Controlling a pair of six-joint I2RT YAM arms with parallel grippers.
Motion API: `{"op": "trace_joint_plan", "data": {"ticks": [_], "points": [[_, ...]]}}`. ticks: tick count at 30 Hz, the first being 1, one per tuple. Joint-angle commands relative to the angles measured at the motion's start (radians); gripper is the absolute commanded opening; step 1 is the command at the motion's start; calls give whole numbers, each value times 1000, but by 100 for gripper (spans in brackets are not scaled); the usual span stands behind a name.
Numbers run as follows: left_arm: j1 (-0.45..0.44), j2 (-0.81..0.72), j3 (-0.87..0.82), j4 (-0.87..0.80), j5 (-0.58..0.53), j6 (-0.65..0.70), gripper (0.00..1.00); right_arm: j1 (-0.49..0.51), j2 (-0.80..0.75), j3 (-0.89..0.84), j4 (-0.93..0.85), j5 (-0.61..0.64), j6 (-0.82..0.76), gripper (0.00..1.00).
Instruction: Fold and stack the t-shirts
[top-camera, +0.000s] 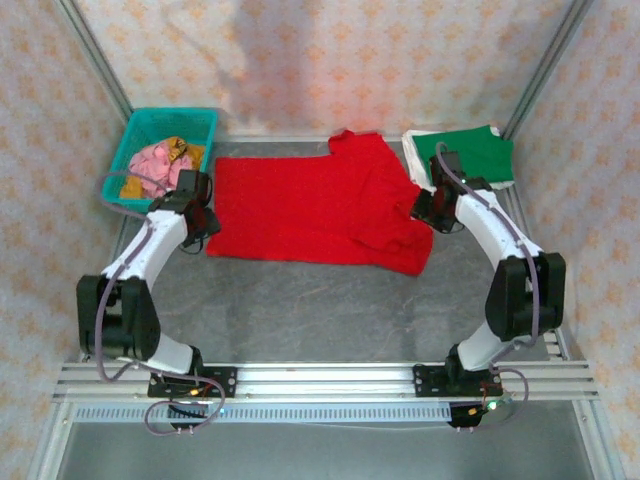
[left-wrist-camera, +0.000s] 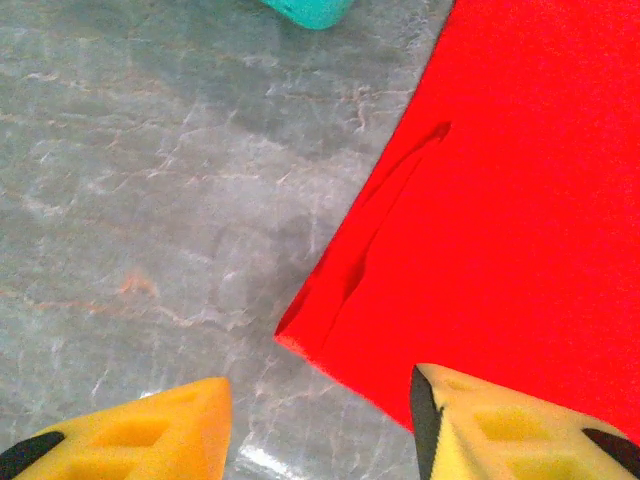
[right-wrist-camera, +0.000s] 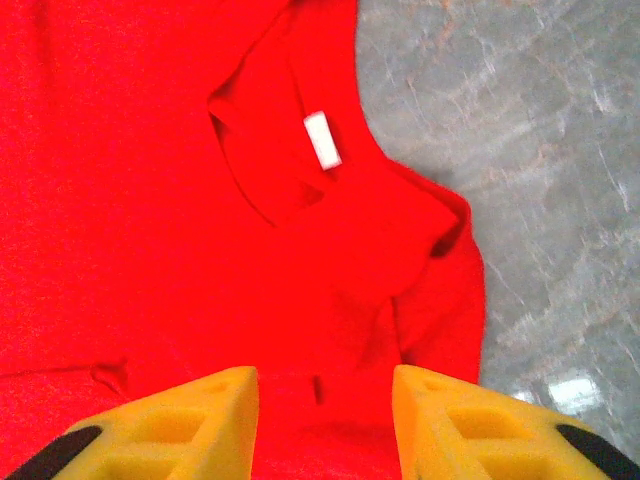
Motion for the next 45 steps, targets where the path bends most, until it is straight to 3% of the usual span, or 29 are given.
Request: {"op": "trace_joint_plan", "data": {"ticks": [1, 5, 9, 32, 35, 42, 45], "points": [[-7, -3, -94, 52, -1, -19, 48, -2, -121, -75, 32, -7, 6, 40], [-10, 33, -123, 91, 25, -7, 43, -3, -204, -191, 106, -134, 71, 42], [-11, 86, -92, 115, 39, 1, 40, 6, -191, -262, 177, -241, 121, 40], [-22, 83, -112, 127, 43, 8, 36, 73, 123, -271, 417, -254, 208, 39], [-22, 83, -113, 128, 47, 6, 36, 73, 133, -271, 435, -251, 217, 34], [-22, 89, -130, 142, 49, -1, 36, 73, 89, -250, 422, -199, 218, 0], [-22, 93, -131, 141, 46, -1, 36, 73, 86, -228, 408, -198, 212, 0]]}}
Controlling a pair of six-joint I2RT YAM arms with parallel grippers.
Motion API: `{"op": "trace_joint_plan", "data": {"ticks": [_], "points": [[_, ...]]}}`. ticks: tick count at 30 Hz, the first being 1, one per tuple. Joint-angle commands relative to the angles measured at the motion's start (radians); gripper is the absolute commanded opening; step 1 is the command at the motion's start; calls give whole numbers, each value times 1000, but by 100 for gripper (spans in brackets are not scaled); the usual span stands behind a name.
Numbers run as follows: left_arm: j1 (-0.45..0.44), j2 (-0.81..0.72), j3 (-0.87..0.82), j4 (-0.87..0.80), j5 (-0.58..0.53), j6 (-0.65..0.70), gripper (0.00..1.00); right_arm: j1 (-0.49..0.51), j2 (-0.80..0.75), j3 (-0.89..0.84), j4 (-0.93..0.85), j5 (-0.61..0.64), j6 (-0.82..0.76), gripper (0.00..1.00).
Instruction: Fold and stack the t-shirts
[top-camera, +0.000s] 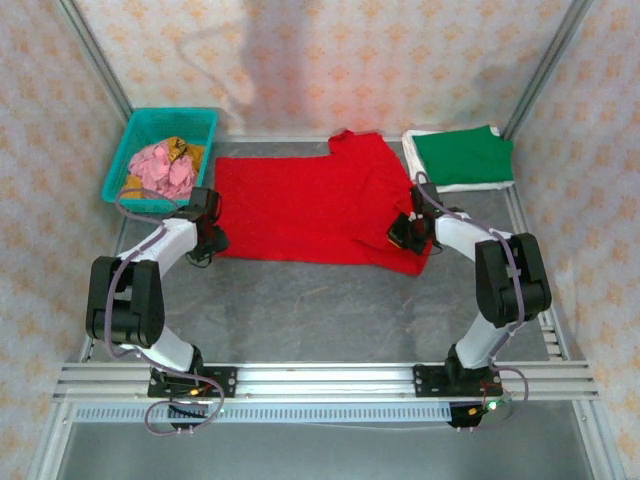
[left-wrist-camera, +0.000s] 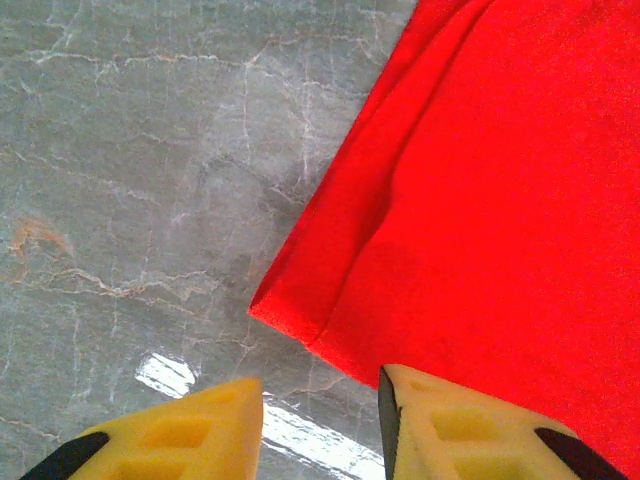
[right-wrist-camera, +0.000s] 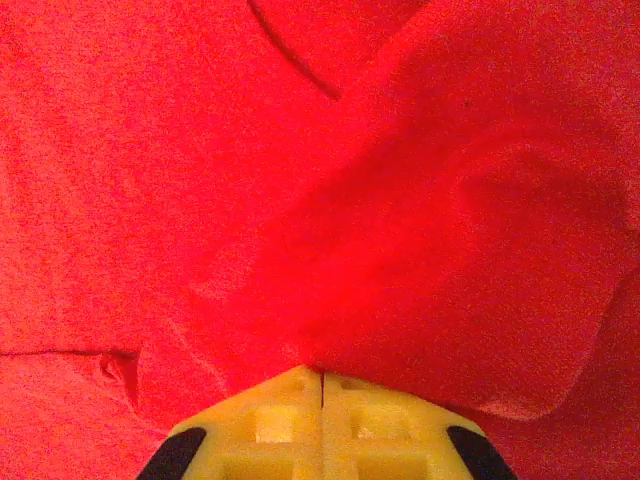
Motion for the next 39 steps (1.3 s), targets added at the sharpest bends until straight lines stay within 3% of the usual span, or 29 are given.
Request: {"op": "trace_joint_plan", "data": {"ticks": [1, 15, 32, 39], "points": [[-3, -11, -8, 10, -7, -6, 36, 3, -36, 46, -10, 33, -6, 0], [-3, -36, -21, 10, -22, 2, 36, 39, 49, 264, -57, 60, -50, 0], [-2, -12, -2, -1, -32, 21, 37, 118, 319, 630, -161, 93, -114, 0], [-3, -15, 6, -7, -41, 26, 43, 146, 399, 727, -216, 137, -111, 0]]}}
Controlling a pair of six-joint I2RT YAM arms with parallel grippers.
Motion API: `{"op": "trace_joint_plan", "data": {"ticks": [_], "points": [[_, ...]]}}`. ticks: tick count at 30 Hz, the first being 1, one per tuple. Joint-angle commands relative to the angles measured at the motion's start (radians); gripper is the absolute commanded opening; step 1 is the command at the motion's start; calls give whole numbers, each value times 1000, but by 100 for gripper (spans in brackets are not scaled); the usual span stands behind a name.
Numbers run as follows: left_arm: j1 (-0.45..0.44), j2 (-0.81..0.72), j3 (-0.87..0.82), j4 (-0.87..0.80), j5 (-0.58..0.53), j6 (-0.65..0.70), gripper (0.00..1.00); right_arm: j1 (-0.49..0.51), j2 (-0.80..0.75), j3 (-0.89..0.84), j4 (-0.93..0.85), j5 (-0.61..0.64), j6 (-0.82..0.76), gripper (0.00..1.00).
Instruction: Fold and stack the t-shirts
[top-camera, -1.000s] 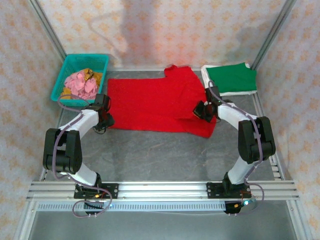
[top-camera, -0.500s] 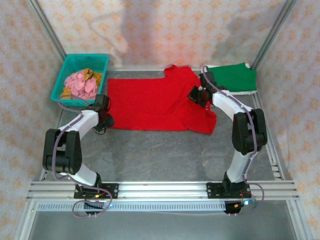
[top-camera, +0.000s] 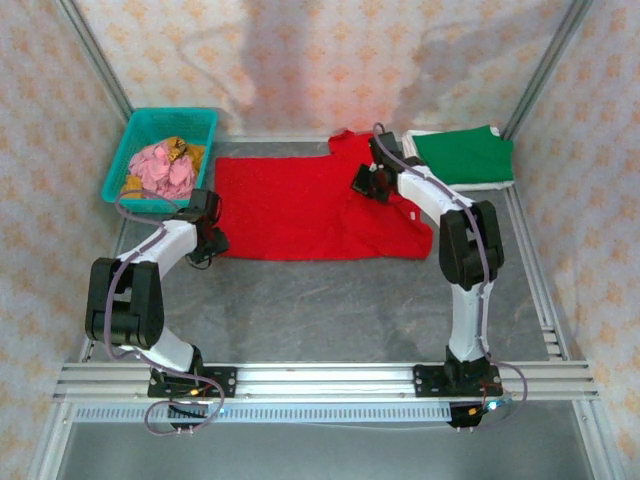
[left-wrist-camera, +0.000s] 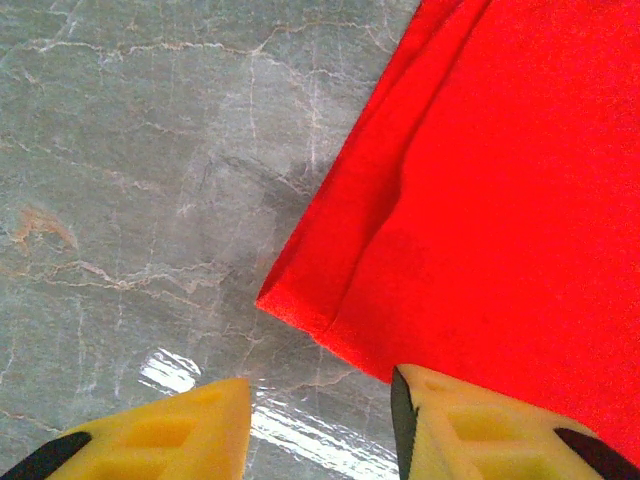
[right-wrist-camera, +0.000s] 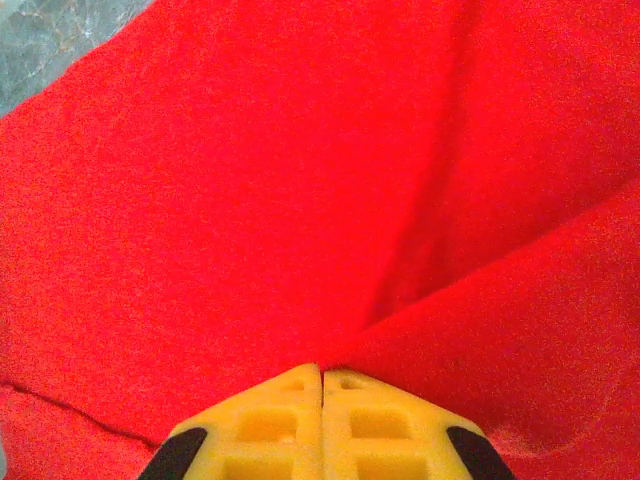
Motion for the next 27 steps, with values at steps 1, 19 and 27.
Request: {"op": "trace_joint_plan", "data": {"ticks": [1, 19, 27], "points": [[-3, -6, 26, -16, -40, 25, 44, -2, 27, 49, -60, 83, -3, 0], [-2, -52, 198, -90, -81, 32, 46, -12, 32, 232, -164, 130, -12, 34], [-15, 121, 364, -134, -83, 134, 47, -14, -372, -368, 143, 74, -35, 36]]}}
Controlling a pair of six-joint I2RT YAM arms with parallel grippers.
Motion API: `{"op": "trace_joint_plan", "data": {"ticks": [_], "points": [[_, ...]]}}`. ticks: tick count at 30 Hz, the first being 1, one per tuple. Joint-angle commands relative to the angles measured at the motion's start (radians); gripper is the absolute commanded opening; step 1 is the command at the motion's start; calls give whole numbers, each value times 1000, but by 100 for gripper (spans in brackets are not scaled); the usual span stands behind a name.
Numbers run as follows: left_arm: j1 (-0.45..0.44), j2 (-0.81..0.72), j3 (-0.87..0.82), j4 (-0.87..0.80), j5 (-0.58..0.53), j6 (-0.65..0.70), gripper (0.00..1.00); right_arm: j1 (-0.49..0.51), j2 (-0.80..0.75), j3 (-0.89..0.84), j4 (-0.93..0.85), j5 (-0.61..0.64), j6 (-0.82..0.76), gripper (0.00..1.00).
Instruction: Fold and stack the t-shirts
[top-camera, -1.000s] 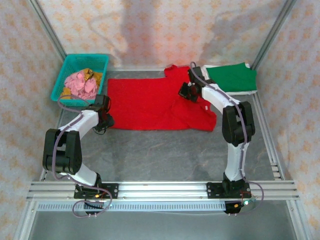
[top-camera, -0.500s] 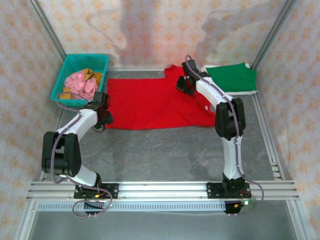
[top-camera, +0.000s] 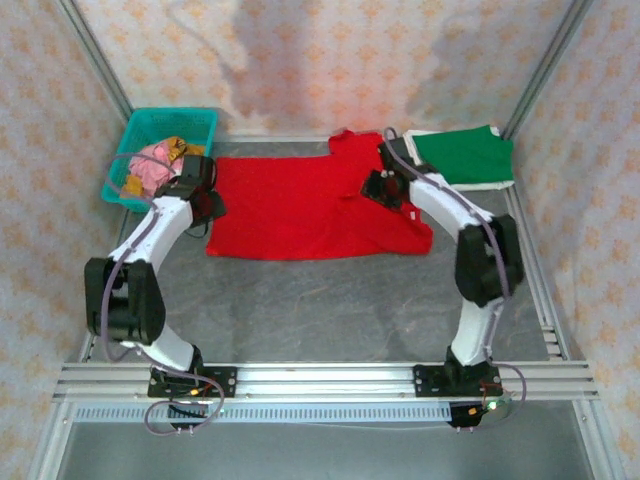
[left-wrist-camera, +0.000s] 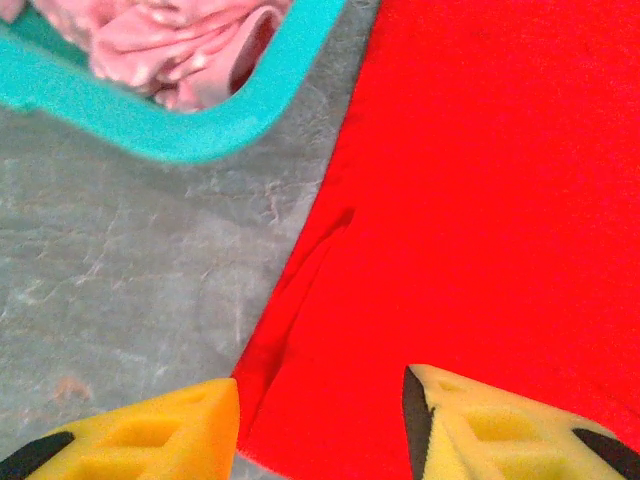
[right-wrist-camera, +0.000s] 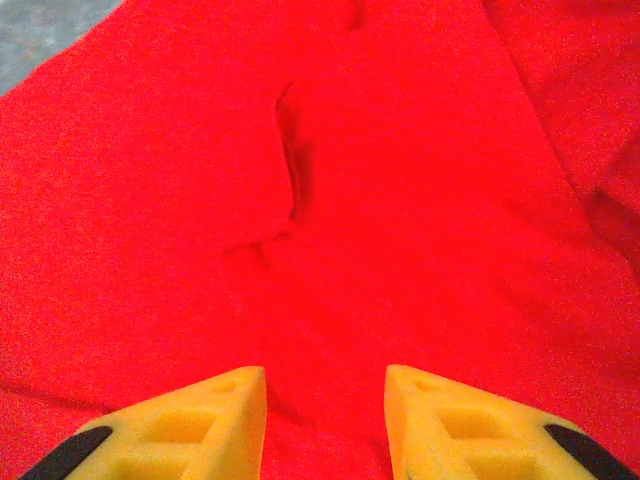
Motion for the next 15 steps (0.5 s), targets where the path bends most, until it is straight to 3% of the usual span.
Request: {"op": "trace_joint_plan", "data": {"ticks": [1, 8, 15], "points": [[-20, 89, 81, -74, -46, 72, 48, -7, -153, -177, 148, -19, -39, 36], [-65, 289, 272, -134, -55, 151, 50, -14, -317, -484, 265, -6, -100, 36], [-69, 466, 417, -154, -41, 199, 58, -42, -330, -562, 340, -37, -73, 35]]}}
